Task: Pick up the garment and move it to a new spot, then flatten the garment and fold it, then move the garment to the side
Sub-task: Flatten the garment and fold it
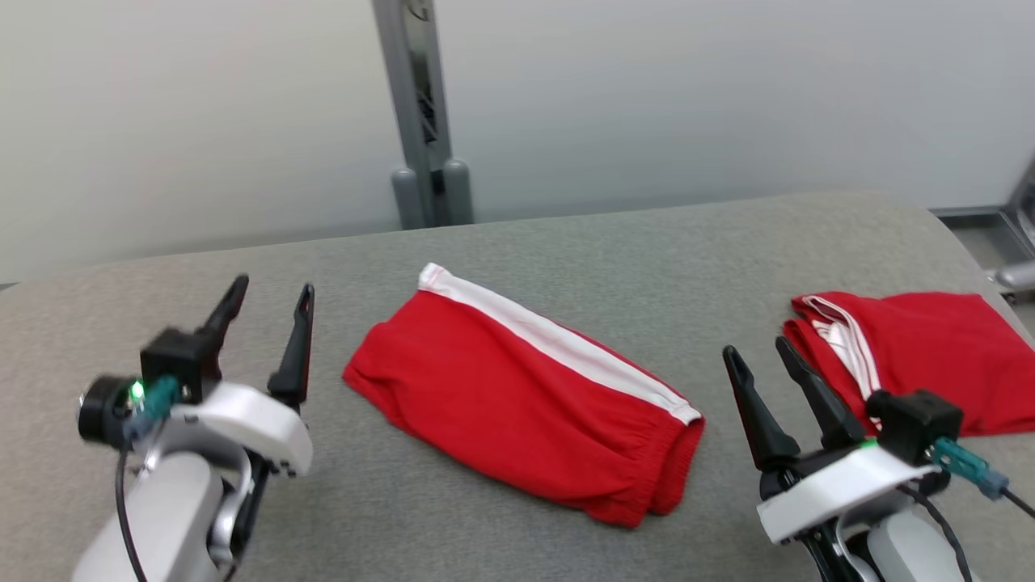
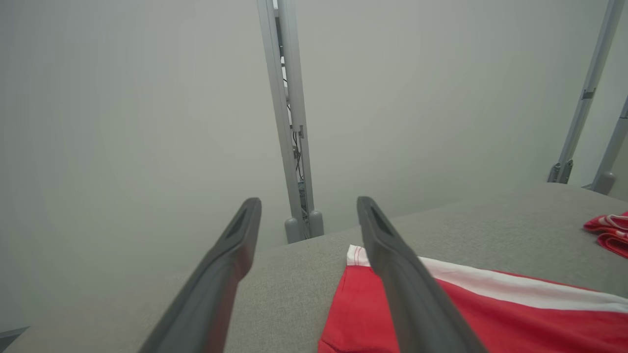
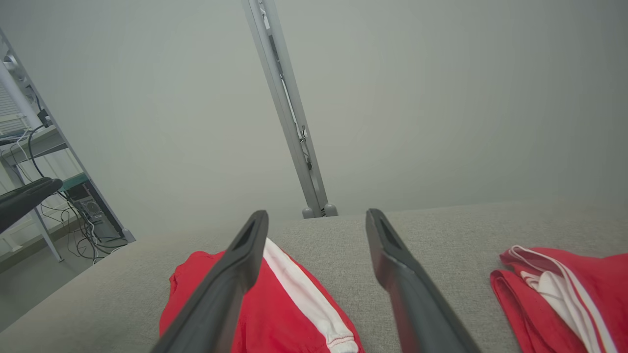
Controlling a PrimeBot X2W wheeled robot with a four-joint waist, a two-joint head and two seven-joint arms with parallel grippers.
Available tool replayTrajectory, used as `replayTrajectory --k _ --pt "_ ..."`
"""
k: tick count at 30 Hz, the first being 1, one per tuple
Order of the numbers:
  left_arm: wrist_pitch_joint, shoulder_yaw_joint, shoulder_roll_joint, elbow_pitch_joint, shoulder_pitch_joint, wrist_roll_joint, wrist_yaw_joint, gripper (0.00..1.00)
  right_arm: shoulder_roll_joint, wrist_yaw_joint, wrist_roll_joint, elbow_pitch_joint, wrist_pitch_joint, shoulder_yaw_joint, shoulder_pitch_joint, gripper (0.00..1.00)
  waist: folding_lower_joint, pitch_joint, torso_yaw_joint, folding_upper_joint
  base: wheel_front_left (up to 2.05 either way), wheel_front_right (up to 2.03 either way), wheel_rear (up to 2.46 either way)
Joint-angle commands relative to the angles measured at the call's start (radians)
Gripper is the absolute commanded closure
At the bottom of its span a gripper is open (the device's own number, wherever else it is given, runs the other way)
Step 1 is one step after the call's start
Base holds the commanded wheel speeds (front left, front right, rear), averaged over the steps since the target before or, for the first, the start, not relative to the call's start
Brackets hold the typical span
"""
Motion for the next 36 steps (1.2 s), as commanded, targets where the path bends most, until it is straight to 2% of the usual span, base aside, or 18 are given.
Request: replayTrajectory --k 1,4,8,12,17,25,30,33,36 --pt "-0.003 0.022 -0.007 -0.024 0.036 0.019 0.010 0.00 0.004 0.000 -0.011 -0.010 -0.005 -0.013 0.024 0.00 -0.0001 -0.023 0.041 0.0000 0.00 0.00 0.00" --pt "-0.003 0.093 -0.038 -0.125 0.149 0.105 0.022 0.00 0.024 0.000 -0.047 -0.042 -0.005 -0.067 0.078 0.00 -0.0001 -0.031 0.071 0.0000 0.00 0.00 0.00" --pt "-0.003 0.165 -0.094 -0.210 0.273 0.206 0.003 0.00 0.050 0.000 -0.090 -0.075 -0.005 -0.118 0.134 0.00 -0.0001 -0.040 0.101 0.0000 0.00 0.00 0.00" --pt "-0.003 0.243 -0.173 -0.266 0.375 0.277 -0.024 0.00 0.074 0.000 -0.141 -0.089 -0.005 -0.166 0.178 0.00 -0.0001 -0.050 0.121 0.0000 0.00 0.00 0.00" --pt "-0.003 0.331 -0.257 -0.283 0.465 0.345 -0.082 0.00 0.105 0.000 -0.176 -0.098 -0.005 -0.212 0.222 0.00 -0.0001 -0.060 0.134 0.0000 0.00 0.00 0.00" --pt "-0.004 0.429 -0.317 -0.247 0.514 0.401 -0.129 0.00 0.121 0.000 -0.199 -0.085 -0.006 -0.215 0.236 0.00 -0.0001 -0.065 0.136 0.0000 0.00 0.00 0.00" --pt "-0.004 0.448 -0.325 -0.237 0.507 0.421 -0.151 0.00 0.126 0.000 -0.173 -0.071 -0.006 -0.212 0.230 0.00 -0.0001 -0.061 0.138 0.0000 0.00 0.00 0.00" --pt "-0.004 0.450 -0.327 -0.227 0.501 0.432 -0.159 0.00 0.128 0.000 -0.093 -0.030 -0.005 -0.200 0.230 0.00 -0.0001 -0.057 0.140 0.0000 0.00 0.00 0.00" --pt "-0.004 0.441 -0.327 -0.217 0.498 0.426 -0.163 0.00 0.128 0.000 0.040 0.047 0.003 -0.172 0.223 0.00 -0.0001 -0.052 0.145 0.0000 0.00 0.00 0.00"
